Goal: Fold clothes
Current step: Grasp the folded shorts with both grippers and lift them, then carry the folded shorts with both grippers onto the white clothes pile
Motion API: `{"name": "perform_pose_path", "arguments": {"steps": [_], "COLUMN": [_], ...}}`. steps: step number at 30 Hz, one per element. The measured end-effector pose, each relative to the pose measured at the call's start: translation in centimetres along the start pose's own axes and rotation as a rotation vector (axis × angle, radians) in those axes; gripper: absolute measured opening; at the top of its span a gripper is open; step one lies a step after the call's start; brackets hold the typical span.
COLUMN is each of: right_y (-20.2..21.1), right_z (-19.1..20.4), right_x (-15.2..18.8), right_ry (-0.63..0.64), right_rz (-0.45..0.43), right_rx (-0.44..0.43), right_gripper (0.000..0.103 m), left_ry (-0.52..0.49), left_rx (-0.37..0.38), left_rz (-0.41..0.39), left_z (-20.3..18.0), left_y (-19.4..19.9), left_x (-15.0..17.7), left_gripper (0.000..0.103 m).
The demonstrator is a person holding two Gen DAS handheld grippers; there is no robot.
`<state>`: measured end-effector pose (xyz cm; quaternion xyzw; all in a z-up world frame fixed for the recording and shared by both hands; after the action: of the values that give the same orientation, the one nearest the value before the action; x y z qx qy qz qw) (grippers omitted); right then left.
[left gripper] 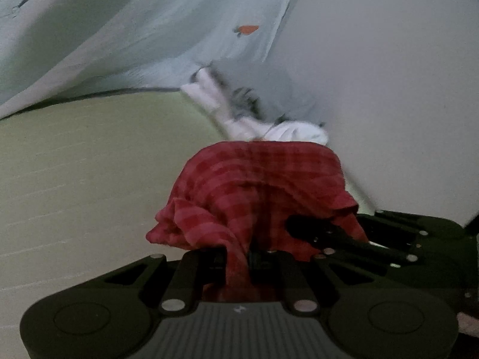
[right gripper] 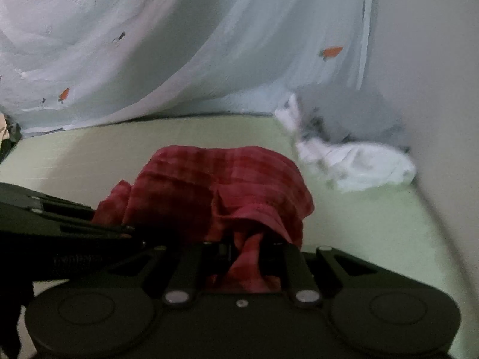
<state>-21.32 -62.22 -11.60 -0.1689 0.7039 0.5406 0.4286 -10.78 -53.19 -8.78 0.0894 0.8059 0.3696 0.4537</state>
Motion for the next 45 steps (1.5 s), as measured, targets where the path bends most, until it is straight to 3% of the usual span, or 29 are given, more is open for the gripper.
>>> {"name": "perform_pose_path", "arguments": {"steps": [6, 13, 19, 21, 22, 23, 25, 28, 31, 35, 36, 40, 42, 45], "right_y": [-0.3, -3.1, -8.3, -10.9, -12.4, -14.0, -16.8, -20.2, -20.7, -20.0, -19.9, -22.5, -24.2, -23.2], "right_z": [-5.2, -10.8, -16.7, -18.7, -19.8, -20.8, -22.1, -22.6, -21.8, -20.6, -20.2, -20.2, -20.8, -20.5], "right_x": [-3.0, -9.2, -15.4, -16.5, -16.9, -17.2, -17.0, -16.2, -14.8, -13.2, -12.8, -12.3, -12.0, -12.6], "right_ry": [0.164, 0.270, 0.232, 0.181, 0.141, 0.102, 0.049, 0.062, 0.083, 0.117, 0.131, 0.124, 0.059, 0.054], "right_rz": [-0.114, -0.254, -0.302, -0.295, -0.270, -0.247, -0.234, -0.165, -0.198, -0.289, -0.314, -0.188, -0.081, -0.093], "right_rx": [0.073, 0.159, 0.161, 0.166, 0.167, 0.170, 0.224, 0.303, 0.397, 0.516, 0.497, 0.272, 0.242, 0.234], "right_gripper": [0.014, 0.014, 0.018, 0.023, 0.034, 0.050, 0.061, 0.067, 0.086, 0.087, 0.085, 0.076, 0.076, 0.083], "left_ry": [-0.039, -0.075, -0.150, -0.203, -0.237, -0.270, -0.295, -0.267, -0.136, -0.062, -0.057, 0.051, 0.122, 0.150], "left_rx": [-0.031, -0.034, -0.047, -0.096, -0.135, -0.182, -0.276, -0.382, -0.415, -0.418, -0.424, -0.411, -0.405, -0.415], "left_rz": [-0.079, -0.201, -0.239, -0.230, -0.227, -0.229, -0.234, -0.229, -0.223, -0.181, -0.172, -0.134, -0.123, -0.152], "left_z": [-4.9, -8.2, -9.1, -9.3, -9.3, -9.2, -8.1, -6.0, -3.0, -0.8, -0.5, 1.2, 2.3, 3.1], "left_y": [-3.6, -8.1, -14.4, -17.2, -18.6, -19.9, -22.0, -23.9, -24.3, -25.3, -25.5, -25.7, -25.0, -22.4], "left_x": [-5.2, -14.4, -22.0, -23.4, -23.9, -24.3, -24.5, -24.8, -24.7, -23.8, -23.5, -22.6, -22.5, -21.9], "left_gripper": [0.012, 0.012, 0.014, 0.019, 0.026, 0.032, 0.059, 0.066, 0.076, 0.076, 0.076, 0.076, 0.076, 0.077]}}
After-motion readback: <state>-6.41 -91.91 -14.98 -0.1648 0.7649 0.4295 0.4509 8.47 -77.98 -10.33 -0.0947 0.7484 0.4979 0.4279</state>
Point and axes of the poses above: each gripper's, at about its wrist camera, not at the fingertips, and y roughly against the way its jaws point, z to its left, x to its underside, the point moved 1 cm from there along -y, roughly the way its jaws point, and after that the axes turned 2 degrees about y, right-handed, at the moved point
